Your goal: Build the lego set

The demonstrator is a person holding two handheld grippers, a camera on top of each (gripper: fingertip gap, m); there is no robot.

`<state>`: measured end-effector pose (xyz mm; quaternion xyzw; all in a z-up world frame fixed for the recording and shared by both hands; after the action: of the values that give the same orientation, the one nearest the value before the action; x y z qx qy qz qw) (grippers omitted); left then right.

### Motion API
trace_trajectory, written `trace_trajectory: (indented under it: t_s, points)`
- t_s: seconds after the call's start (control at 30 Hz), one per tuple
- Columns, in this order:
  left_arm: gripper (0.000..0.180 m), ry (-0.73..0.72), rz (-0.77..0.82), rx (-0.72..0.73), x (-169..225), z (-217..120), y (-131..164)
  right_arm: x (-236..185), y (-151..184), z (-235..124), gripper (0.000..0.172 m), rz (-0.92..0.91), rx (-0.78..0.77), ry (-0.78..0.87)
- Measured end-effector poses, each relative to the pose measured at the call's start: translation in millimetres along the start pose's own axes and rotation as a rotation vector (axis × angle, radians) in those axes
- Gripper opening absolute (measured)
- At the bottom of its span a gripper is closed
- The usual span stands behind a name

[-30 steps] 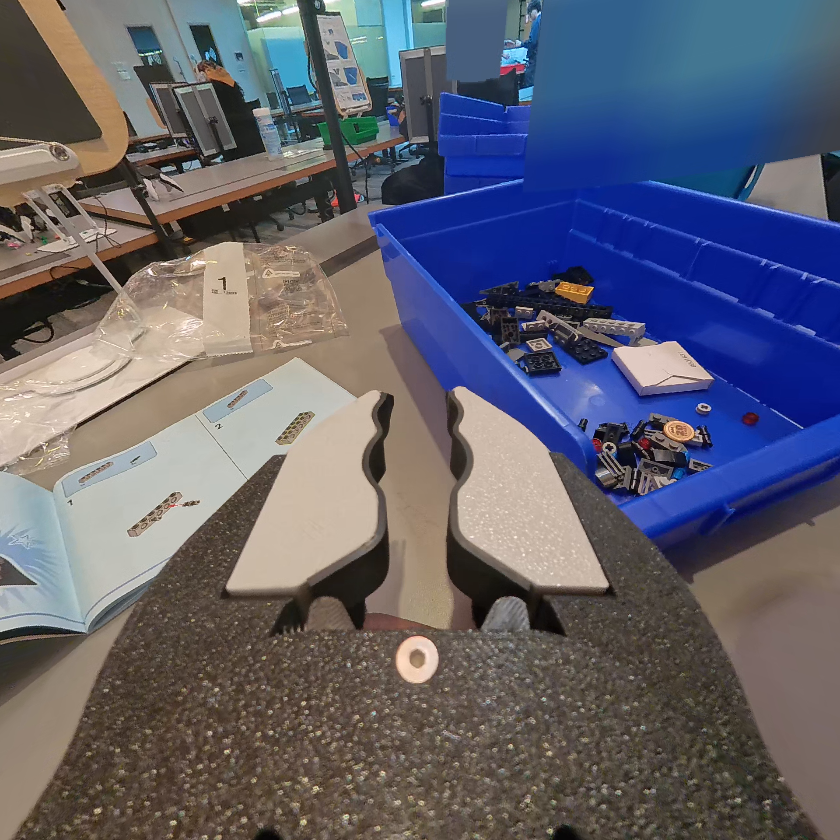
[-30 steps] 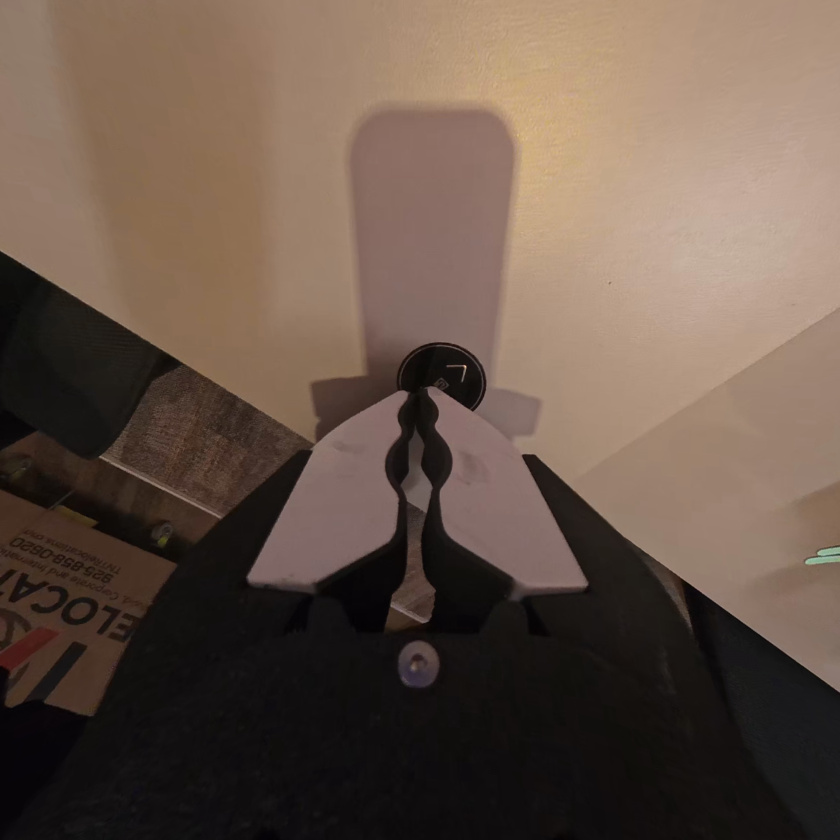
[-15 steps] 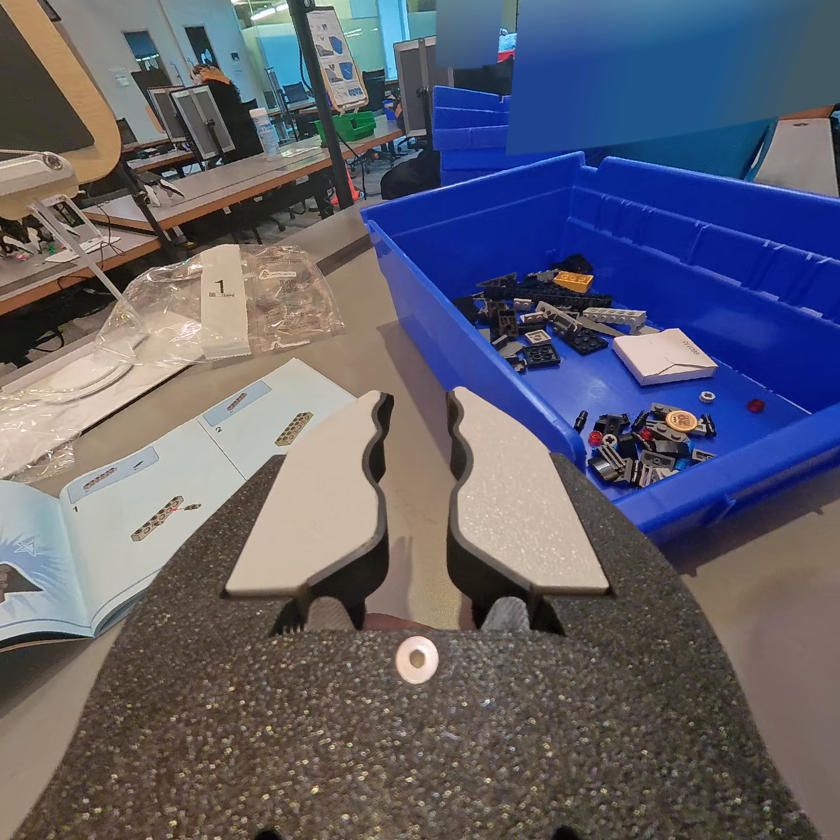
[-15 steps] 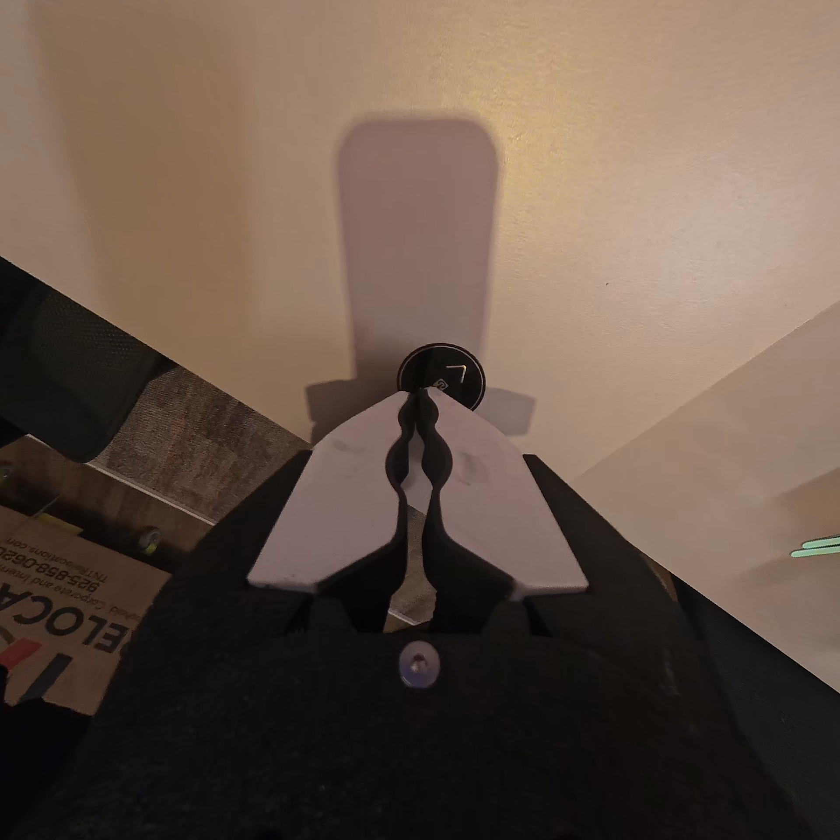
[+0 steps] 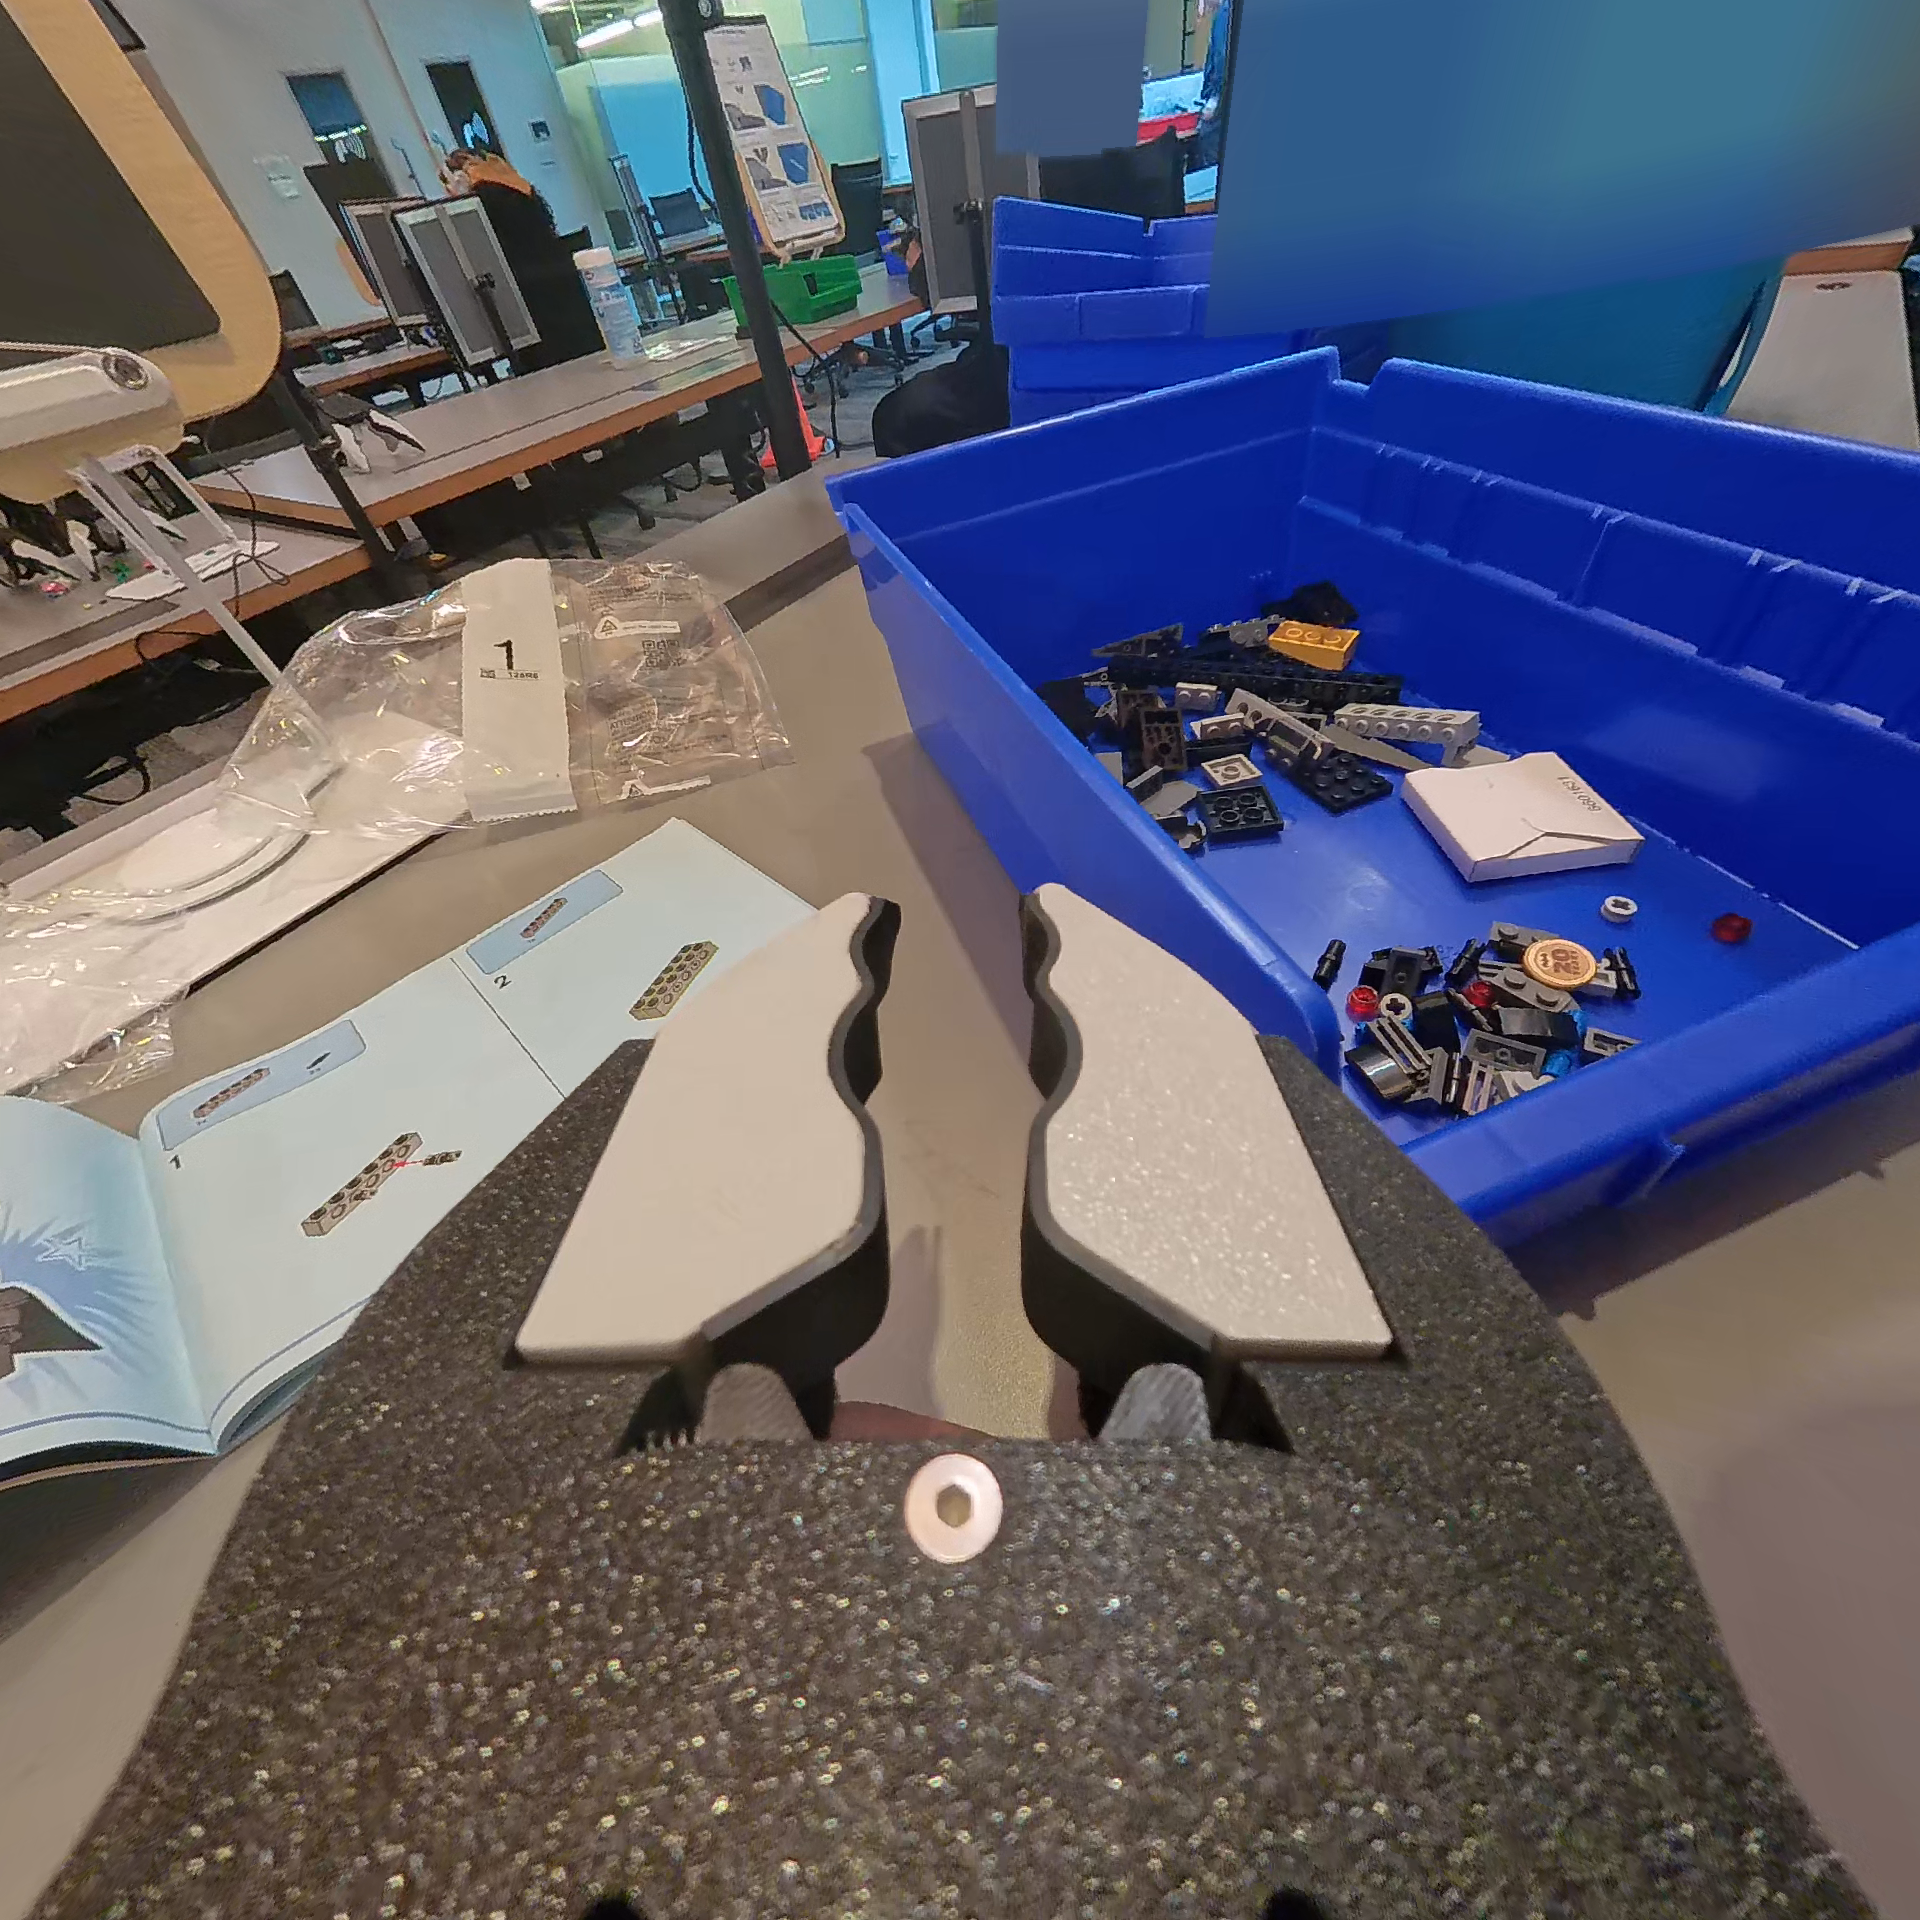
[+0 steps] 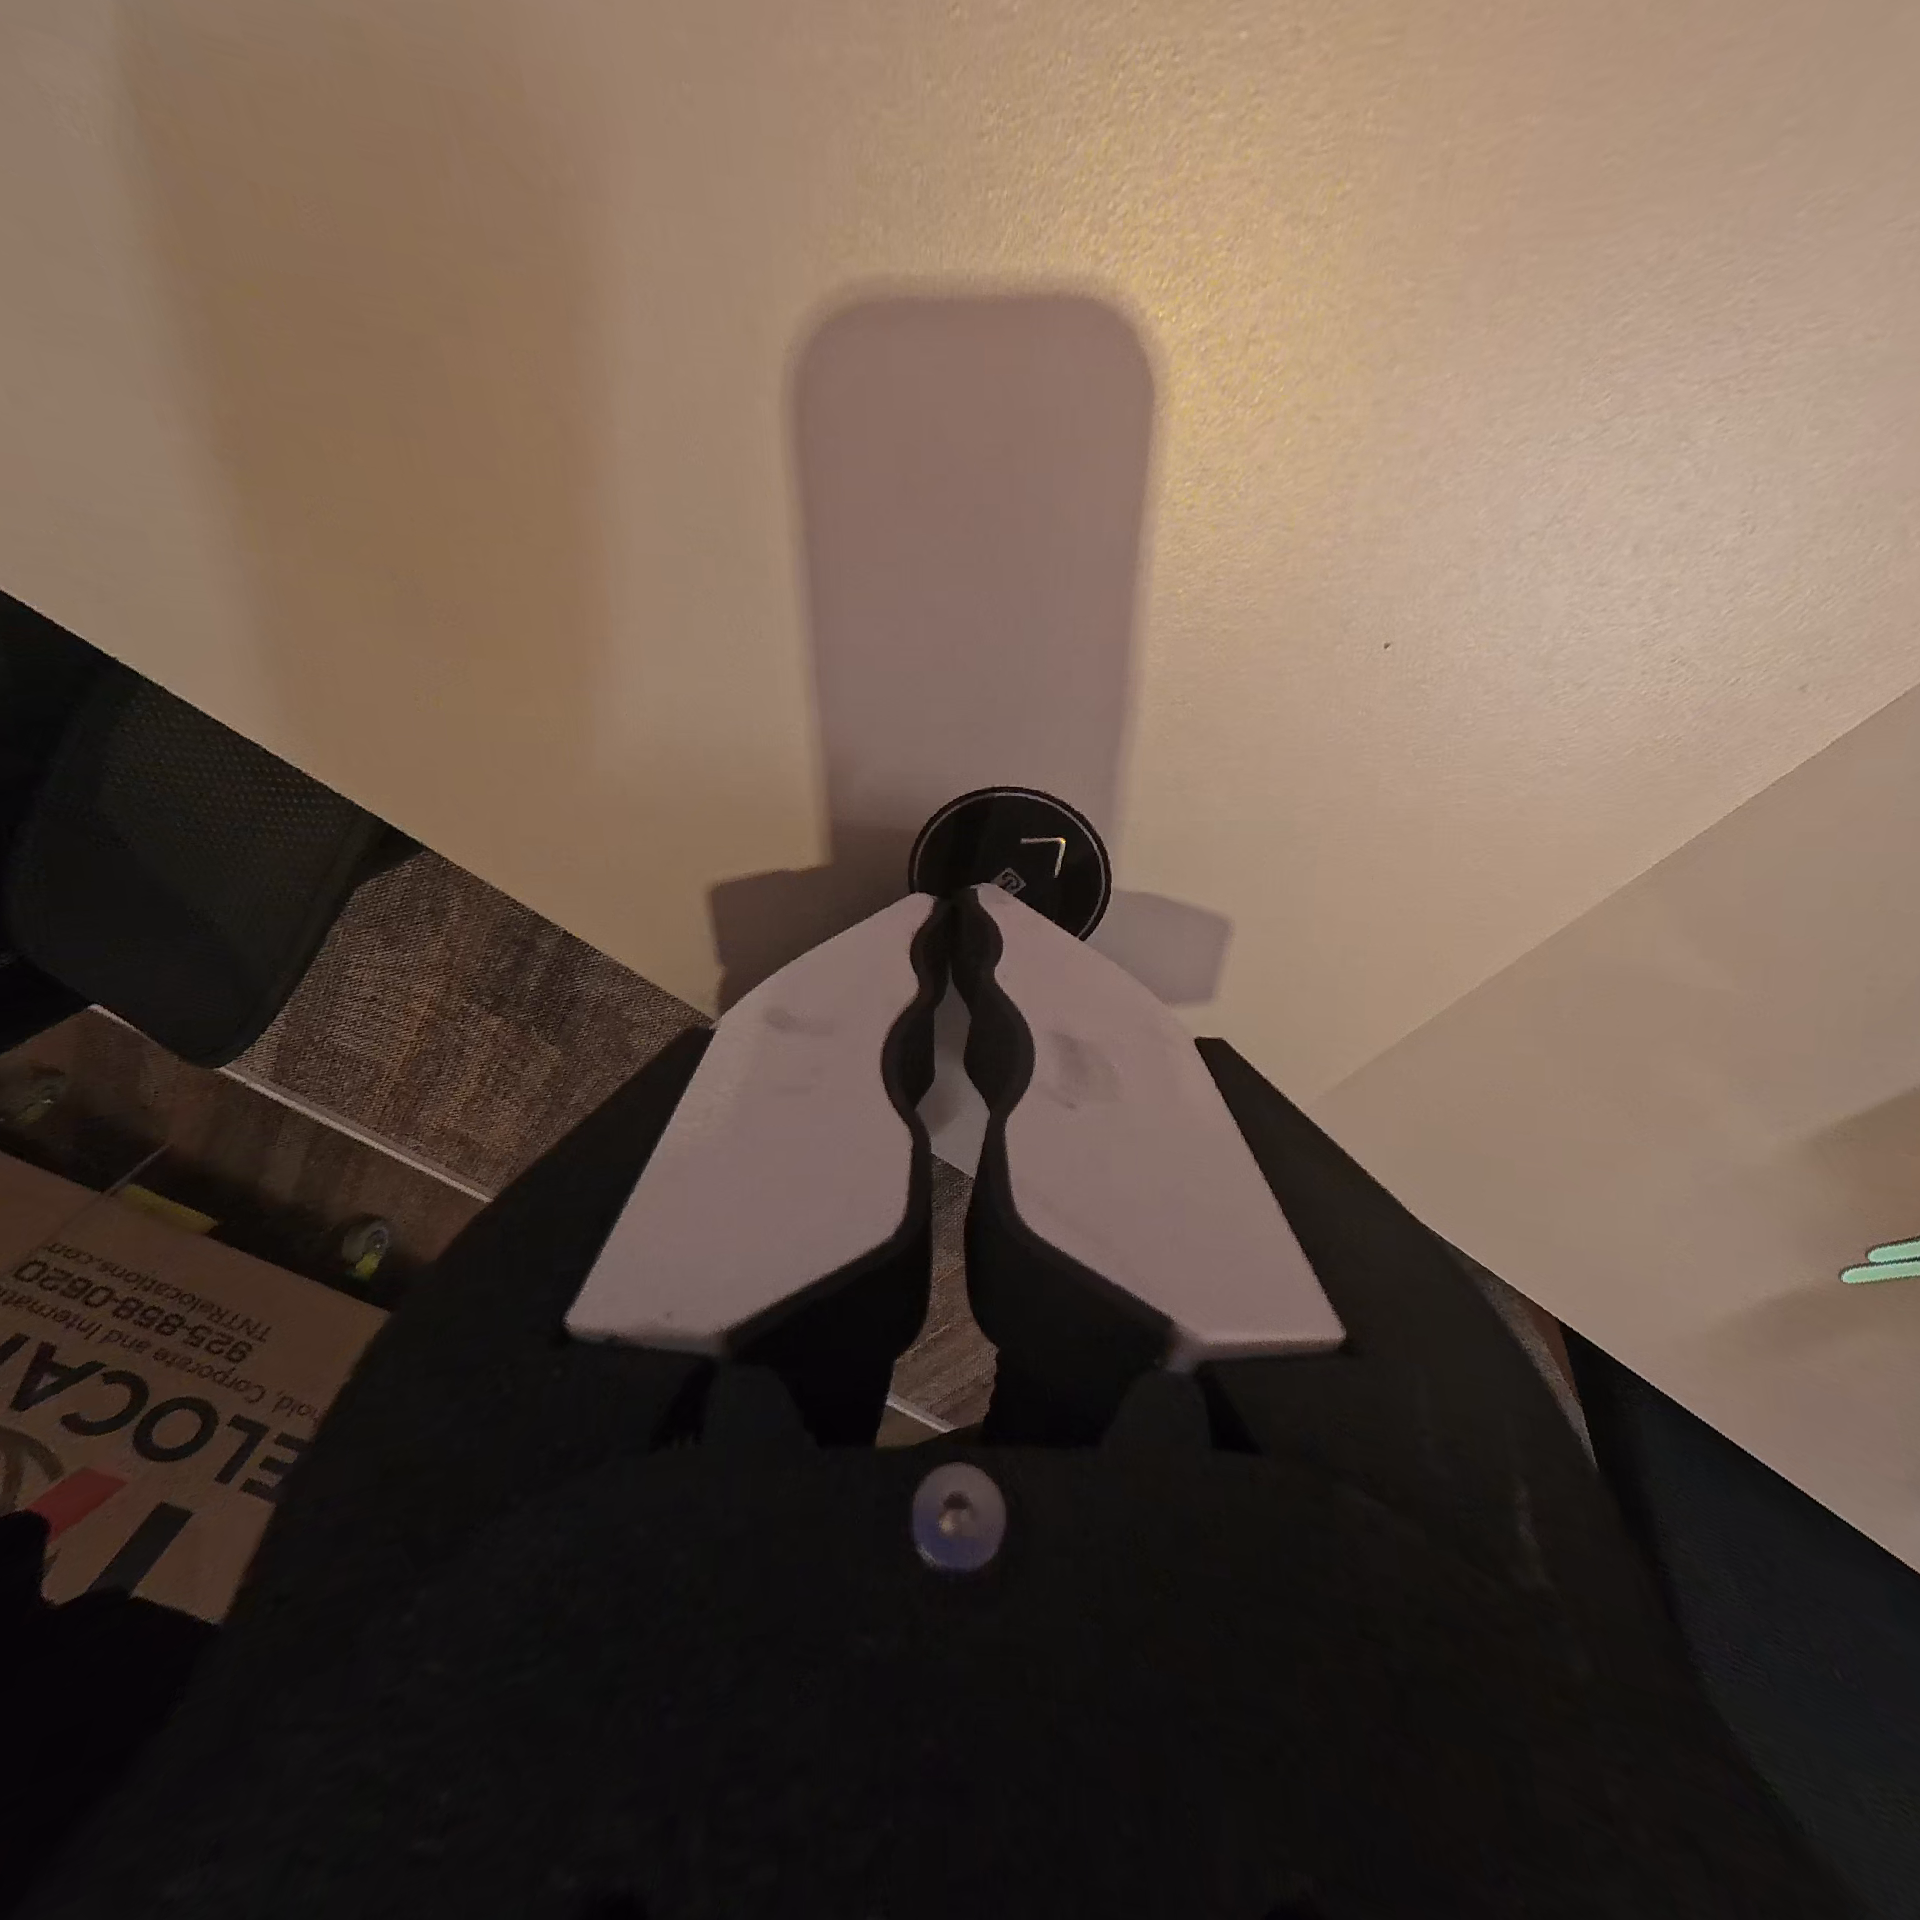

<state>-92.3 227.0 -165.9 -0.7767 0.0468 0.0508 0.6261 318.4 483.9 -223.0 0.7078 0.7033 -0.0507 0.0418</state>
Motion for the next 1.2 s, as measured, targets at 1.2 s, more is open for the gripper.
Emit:
trace_trajectory:
  t_s: [1.2]
  points:
    - [0.025, -0.011, -0.023, -0.009, -4.0, -0.8, 0.0, 0.9, -95.5, -81.8, 0.000, -0.166, 0.524, 0.284]
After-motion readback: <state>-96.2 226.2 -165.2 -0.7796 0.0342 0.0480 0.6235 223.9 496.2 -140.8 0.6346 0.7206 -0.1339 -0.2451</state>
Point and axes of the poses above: each gripper's, where its closed fingertips meet, z out along the fingers, y out of its underside, x = y × z across the jaws, the point moved 4 cm from there along -z, back along the fingers, and after that the axes turned 1 degree about -y, right-handed, at the moved point
